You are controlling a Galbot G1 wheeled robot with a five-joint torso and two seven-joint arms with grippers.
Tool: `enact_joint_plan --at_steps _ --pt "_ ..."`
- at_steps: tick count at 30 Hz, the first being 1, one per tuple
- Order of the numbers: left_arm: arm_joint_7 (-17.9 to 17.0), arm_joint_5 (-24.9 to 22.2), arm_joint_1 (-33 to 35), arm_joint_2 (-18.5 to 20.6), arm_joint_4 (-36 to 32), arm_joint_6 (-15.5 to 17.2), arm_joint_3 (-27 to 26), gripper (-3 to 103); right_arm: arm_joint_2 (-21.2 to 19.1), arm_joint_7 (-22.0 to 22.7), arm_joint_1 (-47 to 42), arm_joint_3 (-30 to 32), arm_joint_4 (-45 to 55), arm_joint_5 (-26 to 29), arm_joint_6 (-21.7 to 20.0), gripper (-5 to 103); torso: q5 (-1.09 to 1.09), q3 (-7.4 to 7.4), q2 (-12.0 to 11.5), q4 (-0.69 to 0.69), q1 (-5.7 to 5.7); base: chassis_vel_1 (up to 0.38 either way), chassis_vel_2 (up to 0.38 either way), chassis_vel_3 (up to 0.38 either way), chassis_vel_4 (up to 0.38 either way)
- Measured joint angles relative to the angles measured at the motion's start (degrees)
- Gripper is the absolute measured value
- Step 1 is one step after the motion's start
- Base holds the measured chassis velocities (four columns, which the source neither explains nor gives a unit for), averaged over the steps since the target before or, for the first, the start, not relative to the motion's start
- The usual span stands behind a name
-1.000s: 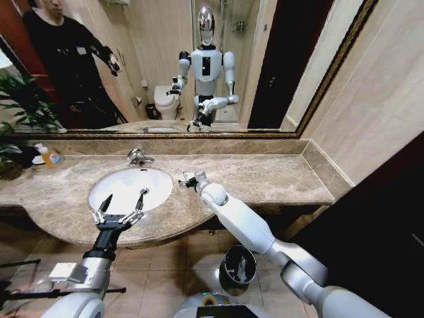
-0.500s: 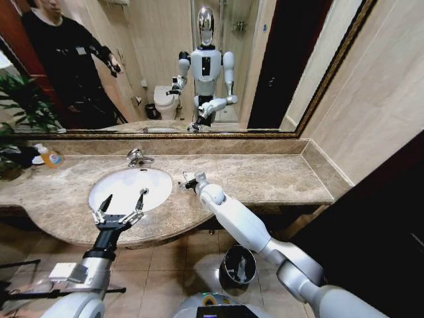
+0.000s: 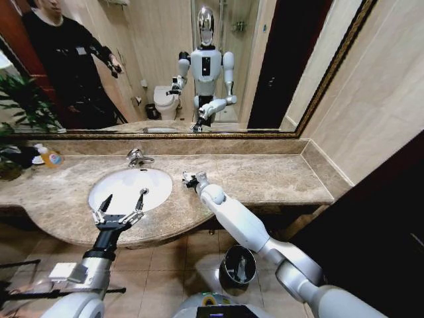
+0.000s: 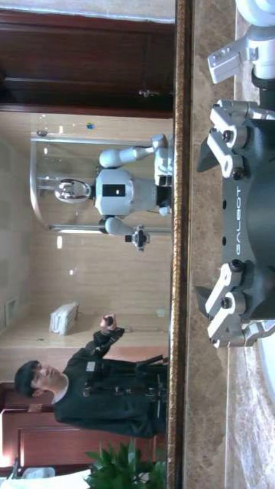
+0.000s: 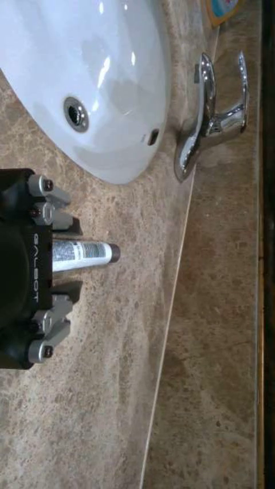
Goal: Pick up the trash from the sink and place it in the trash bin.
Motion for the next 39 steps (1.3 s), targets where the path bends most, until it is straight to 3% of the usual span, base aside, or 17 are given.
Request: enact_joint_plan --at_steps 7,14,17,20,22,23,25,26,28,29,30,31,32,34,35,37,39 --pt "0.00 0.00 0.00 0.00 0.00 0.00 0.00 100 -0.06 -0.61 -0.31 0.57 -0.60 -0.03 1.27 16 0.01 0.00 0.00 0.01 0.00 0.000 0.000 0.000 0.000" --pt "0.00 0.00 0.00 0.00 0.00 0.00 0.00 100 -2.10 -0.15 -2.54 3.38 7.55 1.02 0.62 3 0.00 0.00 0.00 0.01 0.00 0.000 0.000 0.000 0.000" --pt "0.00 0.00 0.00 0.00 0.00 0.00 0.00 100 -4.42 0.39 -4.20 5.42 13.07 1.78 -0.37 1 0.01 0.00 0.00 0.01 0.00 0.000 0.000 0.000 0.000" --pt "-0.01 0.00 0.00 0.00 0.00 0.00 0.00 100 -8.71 1.65 -6.85 9.14 20.50 5.22 -2.45 0 0.02 0.00 0.00 0.02 0.00 0.000 0.000 0.000 0.000" --pt "0.00 0.00 0.00 0.00 0.00 0.00 0.00 100 -14.09 -0.01 -10.93 14.72 26.87 9.05 -2.84 0 0.01 0.00 0.00 0.01 0.00 0.000 0.000 0.000 0.000" --pt "0.00 0.00 0.00 0.00 0.00 0.00 0.00 100 -14.09 -0.01 -10.93 14.72 26.87 9.05 -2.84 0 0.01 0.00 0.00 0.01 0.00 0.000 0.000 0.000 0.000" --pt "0.00 0.00 0.00 0.00 -0.01 0.00 0.00 100 -20.29 -8.58 -18.55 22.09 32.21 12.02 1.08 0 0.01 -0.01 0.00 0.00 0.00 0.000 0.000 0.000 0.000" --pt "0.00 0.00 0.00 0.00 -0.01 0.00 0.00 100 -20.29 -8.58 -18.55 22.09 32.21 12.02 1.08 0 0.01 -0.01 0.00 0.00 0.00 0.000 0.000 0.000 0.000" --pt "0.05 0.00 0.00 0.00 0.00 0.00 0.01 100 -23.94 -15.86 -26.32 28.12 35.15 13.84 6.82 0 0.06 0.00 0.00 -0.01 0.00 0.000 0.000 0.000 0.000" --pt "0.05 0.00 0.00 0.00 0.00 0.00 0.01 100 -23.94 -15.86 -26.32 28.12 35.15 13.84 6.82 0 0.06 0.00 0.00 -0.01 0.00 0.000 0.000 0.000 0.000" --pt "0.02 0.00 0.00 0.00 0.00 0.00 0.00 100 -25.05 -21.92 -31.94 34.44 37.02 14.80 9.64 0 0.01 -0.01 0.00 0.00 0.00 0.000 0.000 0.000 0.000" --pt "0.00 0.00 0.00 0.00 0.00 0.00 0.00 100 -24.98 -27.43 -36.68 39.85 38.22 15.14 11.05 0 0.00 -0.01 0.00 0.00 -0.01 0.000 0.000 0.000 0.000" --pt "0.00 0.00 0.00 0.00 0.00 0.00 0.00 100 -24.98 -27.43 -36.68 39.85 38.22 15.14 11.05 0 0.00 -0.01 0.00 0.00 -0.01 0.000 0.000 0.000 0.000" --pt "0.00 0.00 0.00 0.00 0.00 0.00 0.00 100 -23.02 -38.06 -46.77 48.53 39.04 13.46 13.85 0 0.04 -0.01 0.00 -0.01 -0.01 0.000 0.000 0.000 0.000" --pt "0.00 0.00 0.00 0.00 0.00 0.00 0.00 100 -23.02 -38.06 -46.77 48.53 39.04 13.46 13.85 0 0.04 -0.01 0.00 -0.01 -0.01 0.000 0.000 0.000 0.000" --pt "0.01 0.00 0.00 -0.01 0.00 0.00 0.00 100 -20.23 -46.02 -55.69 54.65 38.04 10.32 15.93 0 0.03 -0.02 0.00 0.00 -0.01 0.000 0.000 0.000 0.000" --pt "0.01 0.00 0.00 0.00 0.00 0.00 0.00 100 -18.83 -48.67 -59.82 57.14 36.69 8.30 17.52 0 0.02 -0.02 0.00 -0.01 -0.02 0.000 0.000 0.000 0.000"
